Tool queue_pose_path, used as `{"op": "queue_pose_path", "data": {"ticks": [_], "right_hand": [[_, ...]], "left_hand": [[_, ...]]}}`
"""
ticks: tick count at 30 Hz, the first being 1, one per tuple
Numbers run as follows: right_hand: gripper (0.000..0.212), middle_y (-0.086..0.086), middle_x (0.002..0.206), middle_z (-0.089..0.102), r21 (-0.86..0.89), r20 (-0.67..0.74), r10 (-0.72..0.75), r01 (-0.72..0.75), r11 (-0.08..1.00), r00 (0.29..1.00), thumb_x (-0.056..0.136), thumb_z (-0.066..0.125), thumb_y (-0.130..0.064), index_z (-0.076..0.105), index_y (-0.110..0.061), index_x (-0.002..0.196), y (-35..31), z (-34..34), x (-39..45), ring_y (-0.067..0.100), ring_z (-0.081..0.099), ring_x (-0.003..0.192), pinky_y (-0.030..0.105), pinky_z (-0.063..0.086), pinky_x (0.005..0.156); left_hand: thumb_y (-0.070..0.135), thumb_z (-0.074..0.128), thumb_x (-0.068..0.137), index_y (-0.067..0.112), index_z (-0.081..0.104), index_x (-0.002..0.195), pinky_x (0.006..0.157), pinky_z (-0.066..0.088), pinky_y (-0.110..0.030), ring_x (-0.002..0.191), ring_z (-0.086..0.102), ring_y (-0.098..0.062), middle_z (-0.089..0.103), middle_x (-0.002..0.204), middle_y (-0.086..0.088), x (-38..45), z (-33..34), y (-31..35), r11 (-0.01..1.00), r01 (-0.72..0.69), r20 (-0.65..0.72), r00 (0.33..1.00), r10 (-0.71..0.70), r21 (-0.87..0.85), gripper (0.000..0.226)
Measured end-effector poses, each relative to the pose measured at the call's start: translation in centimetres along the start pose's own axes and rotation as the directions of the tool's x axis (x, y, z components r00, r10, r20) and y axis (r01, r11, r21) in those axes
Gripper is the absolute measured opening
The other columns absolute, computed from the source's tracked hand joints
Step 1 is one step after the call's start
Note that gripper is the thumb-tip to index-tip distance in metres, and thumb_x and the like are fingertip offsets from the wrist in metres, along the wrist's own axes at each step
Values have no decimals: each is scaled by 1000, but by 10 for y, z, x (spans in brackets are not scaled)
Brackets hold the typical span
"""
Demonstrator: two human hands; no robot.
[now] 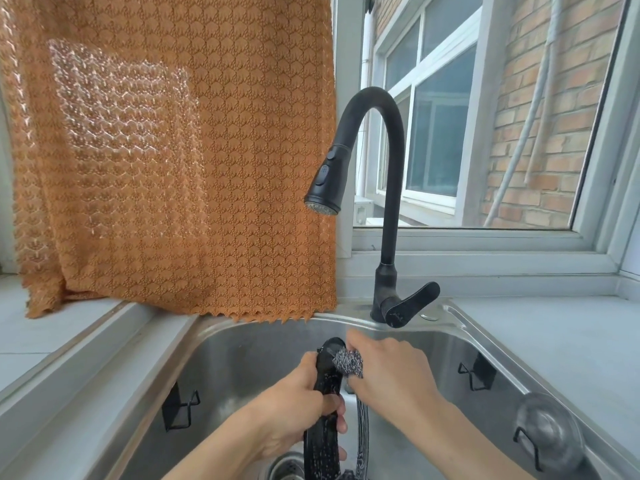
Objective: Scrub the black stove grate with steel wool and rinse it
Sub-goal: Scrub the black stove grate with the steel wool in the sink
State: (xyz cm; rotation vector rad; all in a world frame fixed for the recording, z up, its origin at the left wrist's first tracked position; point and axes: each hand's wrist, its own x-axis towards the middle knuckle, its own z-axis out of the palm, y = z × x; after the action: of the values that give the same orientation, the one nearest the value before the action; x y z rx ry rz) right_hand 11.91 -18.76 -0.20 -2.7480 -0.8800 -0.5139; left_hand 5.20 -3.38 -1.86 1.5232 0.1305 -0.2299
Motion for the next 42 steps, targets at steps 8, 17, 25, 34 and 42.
{"op": "queue_pose_path", "data": {"ticks": [8, 17, 25, 34, 42], "right_hand": [[30, -3, 87, 68, 105, -120, 17, -4, 994, 993, 89, 55, -46, 41, -32, 112, 3, 0, 2, 30, 64, 89, 36, 51, 72], [35, 0, 99, 69, 97, -25, 72, -69, 993, 997, 86, 58, -45, 48, -35, 118, 4, 4, 2, 32, 64, 99, 35, 47, 77], [26, -4, 98, 70, 30, -158, 21, -16, 999, 987, 90, 56, -44, 46, -31, 111, -7, -3, 5, 28, 65, 95, 35, 42, 67], [33, 0, 101, 68, 92, 70, 117, -123, 988, 991, 86, 59, -41, 50, -38, 117, 0, 2, -1, 30, 64, 97, 34, 45, 73], [30, -15, 101, 66, 576, 125, 309, -322, 751, 943, 84, 71, -42, 52, -37, 106, 31, -16, 8, 8, 68, 79, 36, 56, 80]], "left_hand": [[-7, 51, 99, 21, 42, 126, 82, 57, -66, 78, 61, -31, 55, 93, -18, -1, 1, 0, 1000, -2, 13, 1000, 2, 16, 40], [-8, 50, 99, 20, 43, 124, 81, 57, -67, 76, 60, -30, 57, 89, -16, -2, 1, 1, 1000, 6, -24, 1000, -6, 10, 38], [-6, 48, 101, 13, 37, 124, 81, 58, -66, 77, 60, -28, 54, 93, -16, -5, 15, 2, 992, -52, 6, 999, 52, 117, 32], [-7, 50, 99, 23, 42, 124, 82, 56, -69, 79, 59, -30, 56, 92, -16, -1, 1, 4, 999, 9, -27, 1000, -8, 32, 39], [-13, 49, 88, 18, 54, 119, 85, 56, -44, 76, 70, -27, 67, 84, -12, -3, -23, 8, 978, 59, -161, 987, -27, 202, 45]]}}
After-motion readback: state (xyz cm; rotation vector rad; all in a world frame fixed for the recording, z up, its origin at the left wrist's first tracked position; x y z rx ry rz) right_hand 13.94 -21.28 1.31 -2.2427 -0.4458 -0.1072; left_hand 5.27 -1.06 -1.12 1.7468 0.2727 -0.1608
